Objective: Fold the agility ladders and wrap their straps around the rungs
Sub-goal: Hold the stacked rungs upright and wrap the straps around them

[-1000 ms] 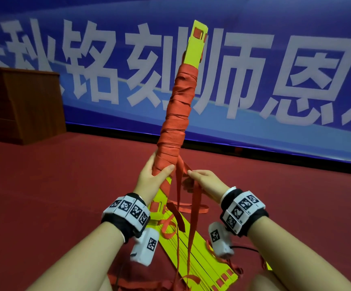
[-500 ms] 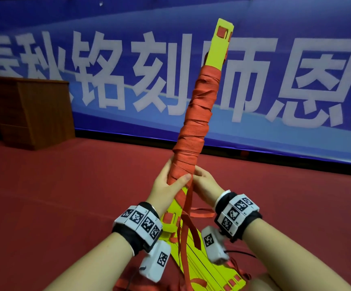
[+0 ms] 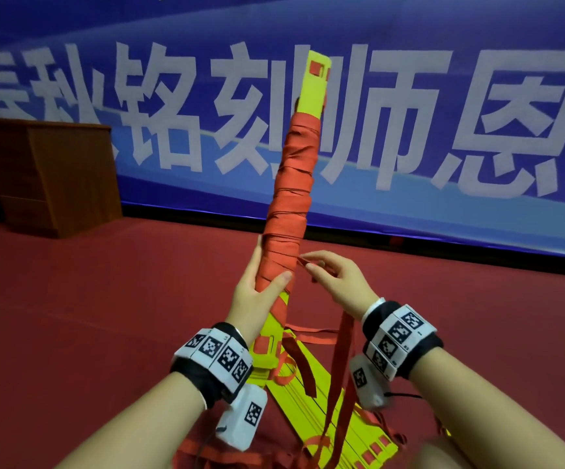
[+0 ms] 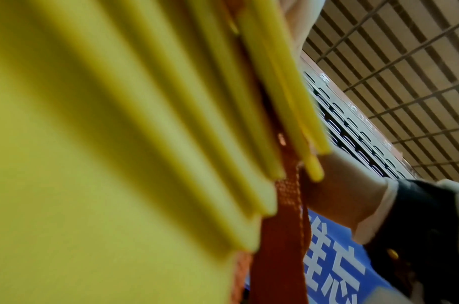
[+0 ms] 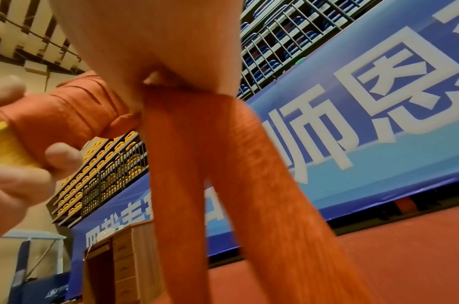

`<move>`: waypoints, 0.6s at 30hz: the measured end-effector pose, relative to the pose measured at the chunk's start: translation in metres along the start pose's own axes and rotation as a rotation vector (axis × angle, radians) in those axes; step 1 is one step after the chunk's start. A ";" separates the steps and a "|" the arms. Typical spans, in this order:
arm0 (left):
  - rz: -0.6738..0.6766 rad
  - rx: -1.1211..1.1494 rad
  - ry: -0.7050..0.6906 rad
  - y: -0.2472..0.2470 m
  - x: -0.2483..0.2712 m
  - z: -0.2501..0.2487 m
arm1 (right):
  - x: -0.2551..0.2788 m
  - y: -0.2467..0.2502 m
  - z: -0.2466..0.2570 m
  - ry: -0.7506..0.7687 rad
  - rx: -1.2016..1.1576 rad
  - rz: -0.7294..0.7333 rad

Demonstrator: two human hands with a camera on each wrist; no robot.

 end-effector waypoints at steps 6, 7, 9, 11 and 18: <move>-0.047 0.042 0.053 0.001 -0.008 0.008 | -0.003 -0.014 -0.017 -0.193 -0.106 -0.025; -0.046 0.030 0.041 -0.001 -0.008 0.008 | -0.003 -0.019 -0.017 -0.240 -0.187 -0.033; -0.045 -0.005 0.022 -0.003 -0.008 0.007 | -0.003 -0.021 -0.014 -0.302 -0.279 -0.093; -0.038 -0.016 0.010 -0.004 -0.009 0.007 | -0.005 -0.016 -0.011 -0.316 -0.346 -0.143; -0.074 0.005 0.022 -0.005 -0.008 0.006 | -0.001 -0.012 0.006 -0.046 0.028 0.071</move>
Point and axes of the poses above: each hand's wrist, its own x-axis away from the middle knuckle, its own y-axis out of the back of the hand, z = x × y, the point moved 7 cm from there along -x, towards the middle knuckle, and after that the axes turned 7 degrees about -x, right-handed, at the moved point
